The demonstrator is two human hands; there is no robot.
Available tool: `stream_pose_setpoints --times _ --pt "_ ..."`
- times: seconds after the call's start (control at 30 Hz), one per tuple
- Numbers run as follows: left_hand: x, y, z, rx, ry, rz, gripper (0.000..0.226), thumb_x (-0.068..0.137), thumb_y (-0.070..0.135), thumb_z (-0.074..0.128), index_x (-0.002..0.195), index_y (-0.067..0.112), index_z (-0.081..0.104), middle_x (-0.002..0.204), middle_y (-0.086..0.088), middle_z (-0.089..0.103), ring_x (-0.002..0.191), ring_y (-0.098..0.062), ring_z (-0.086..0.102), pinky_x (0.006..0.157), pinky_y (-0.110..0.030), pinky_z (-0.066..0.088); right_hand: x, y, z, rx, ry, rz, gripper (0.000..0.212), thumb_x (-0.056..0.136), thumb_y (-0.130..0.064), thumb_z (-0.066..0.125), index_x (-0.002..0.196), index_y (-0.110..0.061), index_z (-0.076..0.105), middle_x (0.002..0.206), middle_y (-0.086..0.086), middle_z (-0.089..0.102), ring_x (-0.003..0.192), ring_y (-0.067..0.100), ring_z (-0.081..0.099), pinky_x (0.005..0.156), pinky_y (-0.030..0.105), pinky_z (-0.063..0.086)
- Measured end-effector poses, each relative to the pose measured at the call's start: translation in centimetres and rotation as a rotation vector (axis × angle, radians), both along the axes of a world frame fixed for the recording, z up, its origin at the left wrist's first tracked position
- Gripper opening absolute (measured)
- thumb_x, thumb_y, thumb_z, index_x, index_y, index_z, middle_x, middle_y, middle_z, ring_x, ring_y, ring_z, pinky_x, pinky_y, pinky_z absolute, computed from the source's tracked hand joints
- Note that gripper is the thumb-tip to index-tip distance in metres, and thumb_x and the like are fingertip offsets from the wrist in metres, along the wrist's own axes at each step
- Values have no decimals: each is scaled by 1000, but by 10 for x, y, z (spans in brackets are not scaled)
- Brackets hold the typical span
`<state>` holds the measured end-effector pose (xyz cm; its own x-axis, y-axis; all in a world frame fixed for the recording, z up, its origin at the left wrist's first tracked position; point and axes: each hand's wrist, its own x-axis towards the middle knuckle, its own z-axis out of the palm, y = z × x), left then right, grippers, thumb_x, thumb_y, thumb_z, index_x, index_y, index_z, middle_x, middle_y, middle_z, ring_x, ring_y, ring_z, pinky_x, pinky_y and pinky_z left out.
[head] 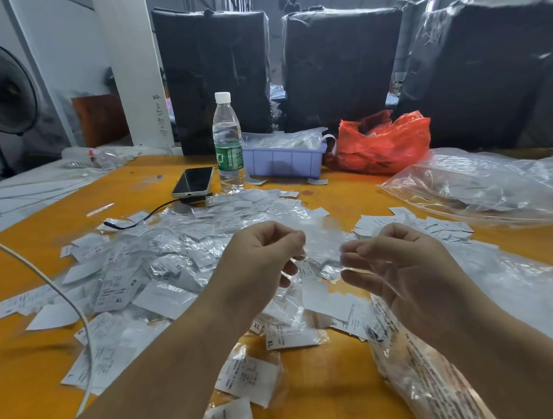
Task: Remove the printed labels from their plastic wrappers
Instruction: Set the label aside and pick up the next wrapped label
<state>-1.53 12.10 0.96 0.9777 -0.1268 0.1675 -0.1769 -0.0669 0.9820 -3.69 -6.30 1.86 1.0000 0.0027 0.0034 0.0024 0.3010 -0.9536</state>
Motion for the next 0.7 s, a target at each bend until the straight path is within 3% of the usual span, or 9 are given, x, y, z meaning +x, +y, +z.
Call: stream_pose_setpoints --times 0.13,0.27,0.4,0.47,0.53,0.63,0.7 --pt "0 -1 0 -99 -15 44 11 91 20 67 82 14 68 68 5 67 60 -8 60 54 -23 52 0 1 -4 -71 11 55 37 76 27 31 73 -6 49 64 17 60 45 19 55 44 31 50" --pt "-2 -2 0 -79 -38 46 10 89 22 69 84 13 67 69 5 66 60 -7 60 54 -20 51 -5 7 -4 -222 -7 129 43 71 23 26 57 -6 54 55 14 48 39 17 36 37 24 34" --pt "-1 -3 -2 86 -56 39 11 86 26 71 81 17 68 69 3 65 60 -6 60 56 -21 52 -10 4 3 -304 -158 25 30 77 3 40 55 -14 49 49 0 33 42 13 21 40 19 21" --pt "-1 -3 -2 187 -95 28 11 85 29 72 78 21 68 65 6 62 59 -4 58 57 -21 51 -12 -1 3 -608 -410 -125 21 84 -15 56 64 -21 55 46 -9 38 40 6 29 40 17 27" --pt "-2 -4 -2 242 -129 -7 11 84 27 74 76 22 68 61 11 61 57 -1 56 55 -16 48 -14 0 1 -920 -609 -180 8 84 -22 67 87 -28 64 49 -11 44 41 6 37 43 13 29" --pt "-4 -6 -3 309 -172 -60 7 84 26 74 79 24 69 63 13 62 57 3 56 54 -11 45 -12 3 -6 -1131 -652 -131 33 83 -31 69 116 -29 66 49 -8 44 45 8 44 46 15 35" --pt "-4 -5 -4 337 -187 -69 6 84 27 74 82 25 69 68 12 65 60 2 58 56 -12 46 -11 4 -8 -1167 -663 -115 21 85 -31 70 105 -23 72 45 -6 42 43 8 41 46 16 34"
